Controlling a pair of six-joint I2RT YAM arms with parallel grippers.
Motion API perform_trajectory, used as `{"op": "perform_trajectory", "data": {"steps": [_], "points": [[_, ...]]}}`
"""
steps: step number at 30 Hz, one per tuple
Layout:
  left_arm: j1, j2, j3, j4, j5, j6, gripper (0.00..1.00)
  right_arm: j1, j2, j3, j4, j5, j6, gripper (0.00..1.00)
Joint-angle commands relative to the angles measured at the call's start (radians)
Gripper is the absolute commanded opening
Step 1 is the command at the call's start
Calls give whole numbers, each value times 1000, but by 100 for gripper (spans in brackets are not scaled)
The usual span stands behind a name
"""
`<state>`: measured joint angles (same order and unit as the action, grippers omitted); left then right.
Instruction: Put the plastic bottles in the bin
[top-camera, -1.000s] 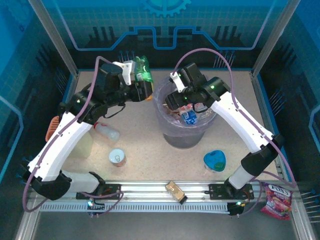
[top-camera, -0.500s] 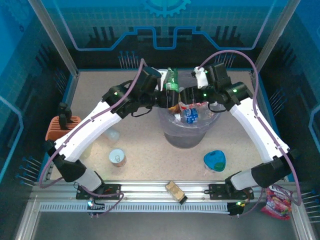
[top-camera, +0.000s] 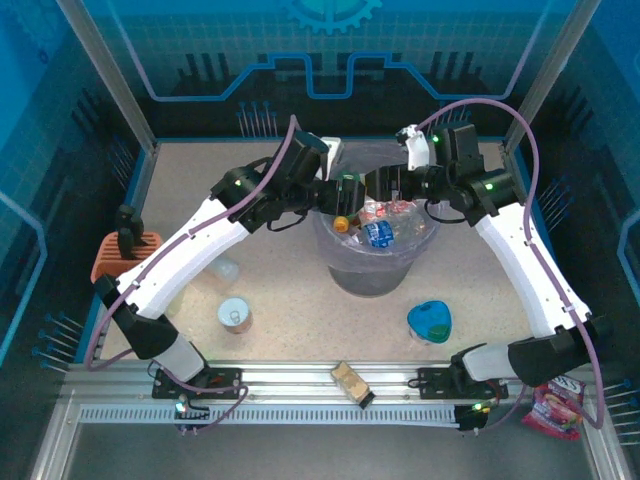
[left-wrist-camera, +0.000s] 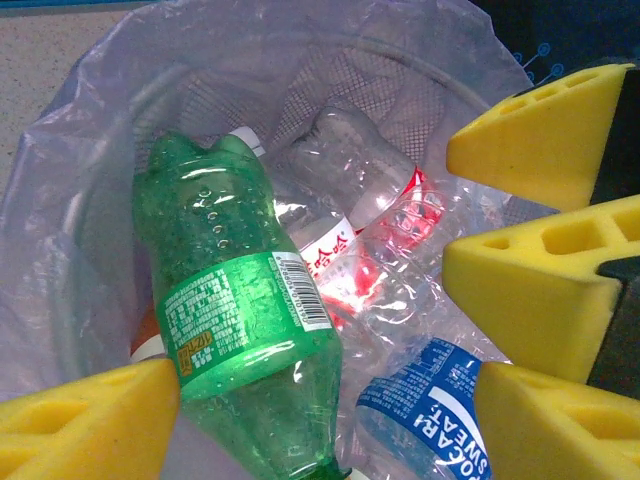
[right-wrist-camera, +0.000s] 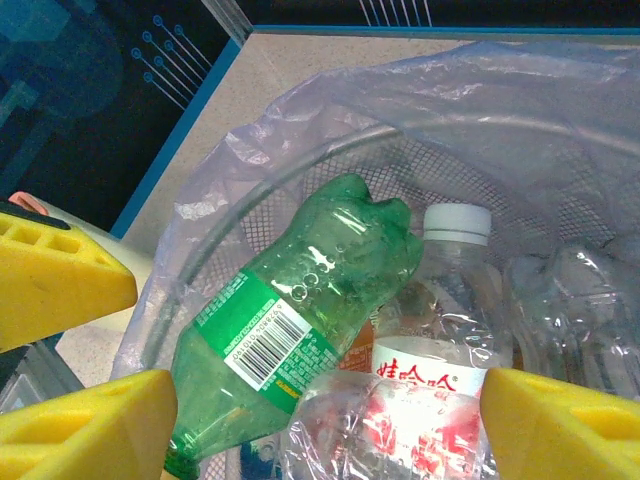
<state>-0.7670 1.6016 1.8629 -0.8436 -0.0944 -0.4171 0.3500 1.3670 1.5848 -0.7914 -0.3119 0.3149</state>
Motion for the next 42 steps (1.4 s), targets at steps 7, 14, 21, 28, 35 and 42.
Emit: {"op": "perform_trajectory", "data": {"steps": [7,14,21,28,35,42], "points": [[37,-129,-21,-40,-132,-4,72,81,34,101,-99,66,-82,64],[181,-250,-148,-152,-139,-30,70,184,135,158,-202,209,-170,60],[212,-263,-227,-326,-333,-78,67,234,192,69,-159,391,-249,55],[217,-287,-379,-309,-355,-150,68,237,188,44,-130,381,-259,52],[259,-304,-566,-253,-351,-241,76,178,85,53,-62,188,-204,55],[429,-353,-789,-48,-294,-298,88,69,-17,27,43,-24,-78,69]]}}
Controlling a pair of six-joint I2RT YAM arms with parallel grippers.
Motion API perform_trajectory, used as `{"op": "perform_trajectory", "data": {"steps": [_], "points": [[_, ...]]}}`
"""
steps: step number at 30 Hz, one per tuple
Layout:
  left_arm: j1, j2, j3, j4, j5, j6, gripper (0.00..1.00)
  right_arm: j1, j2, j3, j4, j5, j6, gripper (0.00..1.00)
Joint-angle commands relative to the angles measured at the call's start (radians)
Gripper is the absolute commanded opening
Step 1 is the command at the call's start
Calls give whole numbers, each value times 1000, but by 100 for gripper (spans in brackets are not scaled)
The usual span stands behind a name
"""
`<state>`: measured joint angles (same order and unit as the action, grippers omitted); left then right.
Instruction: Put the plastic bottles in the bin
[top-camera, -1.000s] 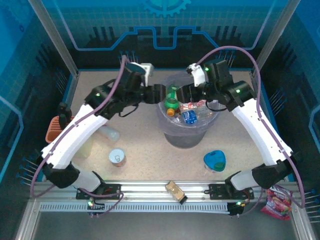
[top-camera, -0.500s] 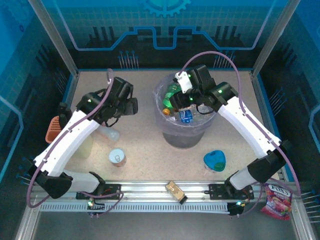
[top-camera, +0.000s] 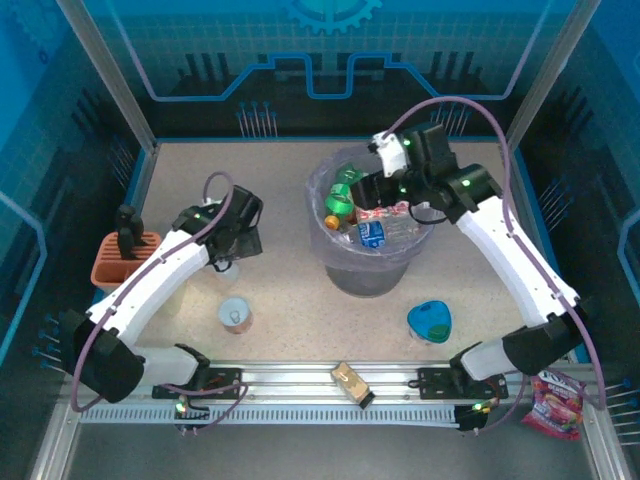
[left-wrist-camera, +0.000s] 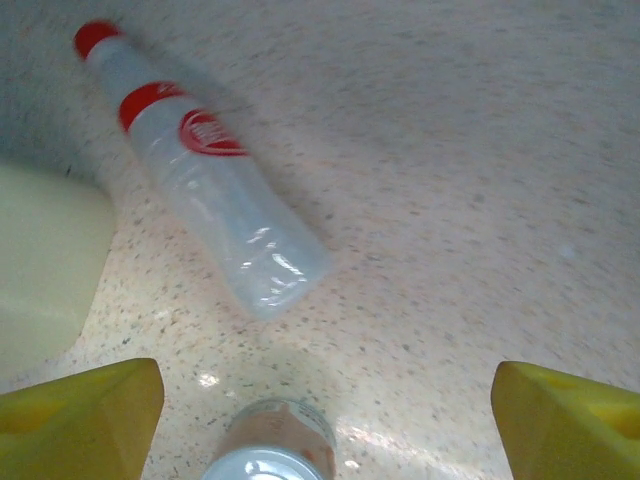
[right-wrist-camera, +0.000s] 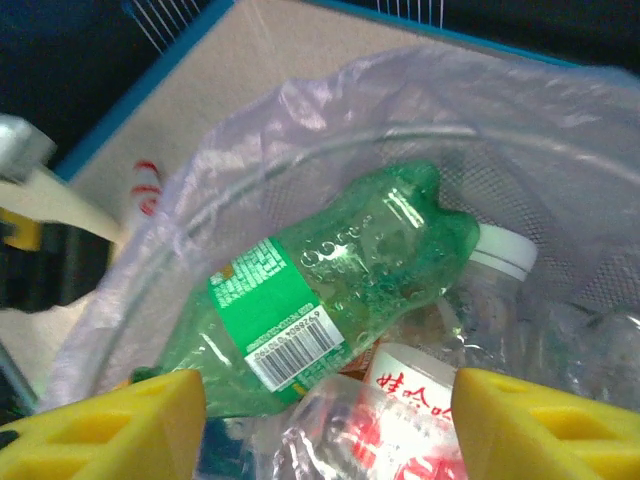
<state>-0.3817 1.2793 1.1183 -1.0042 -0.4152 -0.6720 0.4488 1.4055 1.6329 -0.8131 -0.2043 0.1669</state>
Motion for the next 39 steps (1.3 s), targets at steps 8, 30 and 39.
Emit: {"op": "perform_trajectory", "data": {"steps": [8,30,39], "points": [[216,74,-151,288,44,-13,99,-118,-126,-105,98,-198,129,72],[302,328,-235,471,77,-7,76,-169,-148,-118,46,-193,115,67],[302,299,-200,450,93,18,56,-176,-136,-98,46,-202,121,66]]}}
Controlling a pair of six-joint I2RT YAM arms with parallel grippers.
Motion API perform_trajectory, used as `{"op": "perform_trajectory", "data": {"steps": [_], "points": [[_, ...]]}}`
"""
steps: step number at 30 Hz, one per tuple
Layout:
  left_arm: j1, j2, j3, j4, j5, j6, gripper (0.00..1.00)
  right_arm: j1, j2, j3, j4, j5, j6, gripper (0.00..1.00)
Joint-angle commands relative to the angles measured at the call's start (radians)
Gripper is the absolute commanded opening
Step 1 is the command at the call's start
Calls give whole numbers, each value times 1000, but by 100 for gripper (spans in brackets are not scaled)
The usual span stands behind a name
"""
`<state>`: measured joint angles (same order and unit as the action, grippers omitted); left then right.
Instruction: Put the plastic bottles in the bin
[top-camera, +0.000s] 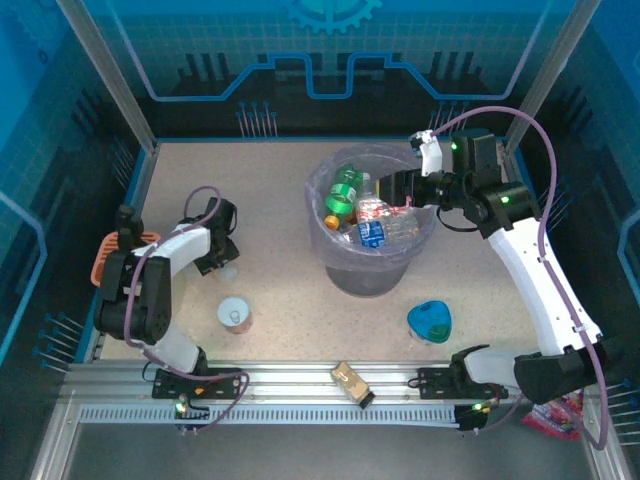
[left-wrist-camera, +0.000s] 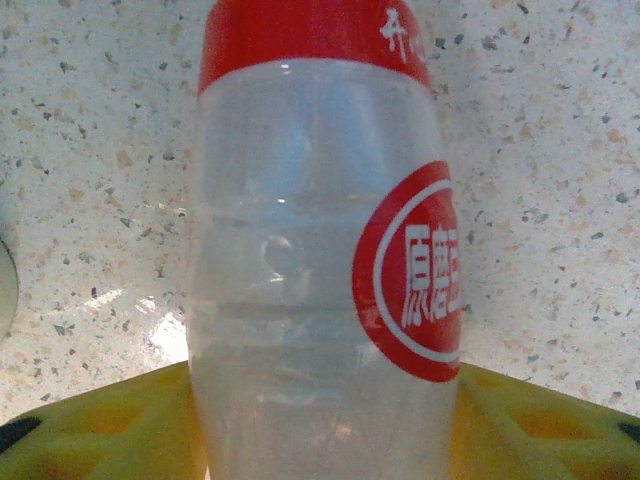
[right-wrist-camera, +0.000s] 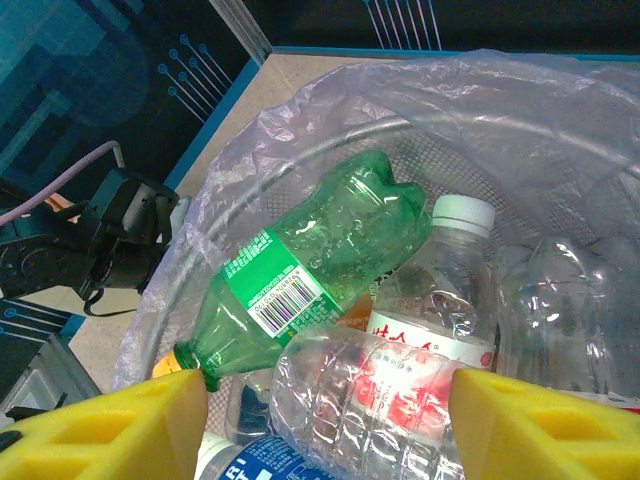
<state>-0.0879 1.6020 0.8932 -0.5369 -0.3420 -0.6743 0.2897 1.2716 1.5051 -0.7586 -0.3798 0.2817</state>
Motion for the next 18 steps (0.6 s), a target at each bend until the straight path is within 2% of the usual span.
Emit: {"op": "perform_trajectory", "data": {"steps": [1,6,11,14,16,18], "points": [[4,-38,43,-34,29,34,55,-19,0,35,-7,-28,8,66],[-51,-139,167,-110,51,129,54,-25,8,46,3,-33,19,66],[-167,-230,319,-155,41,251,54,-27,24,47,38,-72,53,66],[-269,-297,375,-121,76,350,54,-27,34,65,73,-118,77,66],[-324,-363,376,-59,155,403,53,-27,43,80,103,-149,108,68],[-357,-428,355,5,258,442,48,-24,50,89,144,-191,142,73]]}}
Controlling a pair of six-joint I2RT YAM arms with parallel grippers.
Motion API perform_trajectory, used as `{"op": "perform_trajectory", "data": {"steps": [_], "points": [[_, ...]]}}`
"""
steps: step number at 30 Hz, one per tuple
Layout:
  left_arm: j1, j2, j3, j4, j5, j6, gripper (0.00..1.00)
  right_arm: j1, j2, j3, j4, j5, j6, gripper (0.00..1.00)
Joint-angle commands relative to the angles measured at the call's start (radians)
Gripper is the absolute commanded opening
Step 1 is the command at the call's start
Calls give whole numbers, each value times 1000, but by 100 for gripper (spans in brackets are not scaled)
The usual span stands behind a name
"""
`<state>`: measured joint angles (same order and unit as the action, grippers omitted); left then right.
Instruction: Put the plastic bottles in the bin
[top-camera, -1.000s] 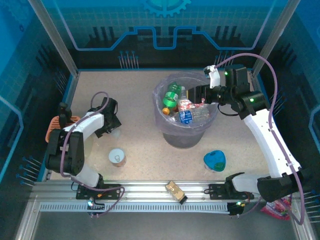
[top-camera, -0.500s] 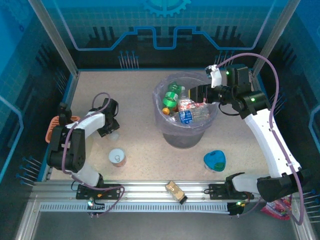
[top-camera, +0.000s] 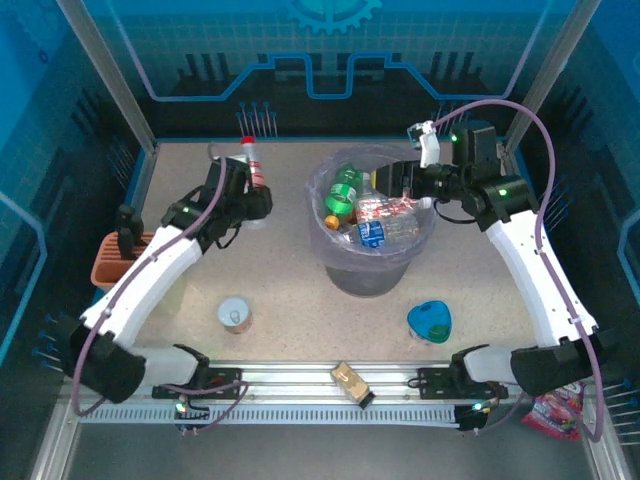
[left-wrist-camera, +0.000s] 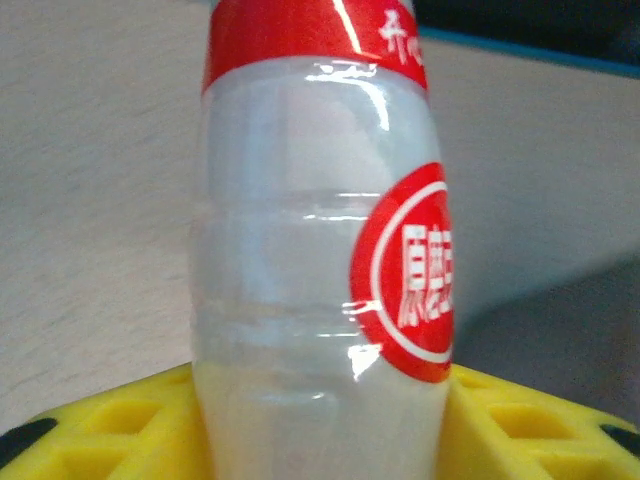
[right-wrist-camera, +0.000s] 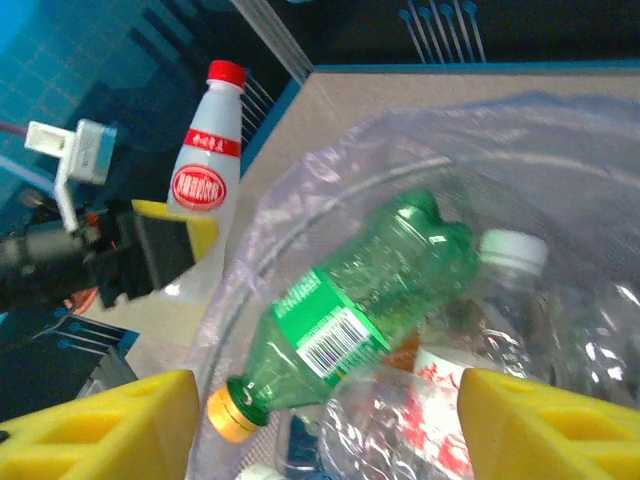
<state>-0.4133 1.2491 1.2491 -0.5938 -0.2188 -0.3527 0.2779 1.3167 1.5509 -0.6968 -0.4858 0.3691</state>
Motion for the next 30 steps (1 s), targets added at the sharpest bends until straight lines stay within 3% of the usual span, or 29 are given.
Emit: {"op": "perform_trajectory", "data": {"steps": [1,6,12,17,20,27,30], "points": [[-48,-109,-13,89,186,140,47,-10,10,47,107,-101,76,77],[-110,-225,-69,166,338,213,46,39,73,113,146,-140,114,94],[-149,-238,-73,157,465,257,44,128,165,217,176,-139,140,96],[-190,-212,-63,183,470,269,45,204,214,227,252,-160,199,96],[-195,-203,-65,231,477,255,45,237,241,226,253,-165,210,89],[-197,-163,-41,254,443,227,45,242,217,188,277,-160,225,53],[-197,-150,-35,266,464,220,47,235,214,185,327,-168,247,45]]}}
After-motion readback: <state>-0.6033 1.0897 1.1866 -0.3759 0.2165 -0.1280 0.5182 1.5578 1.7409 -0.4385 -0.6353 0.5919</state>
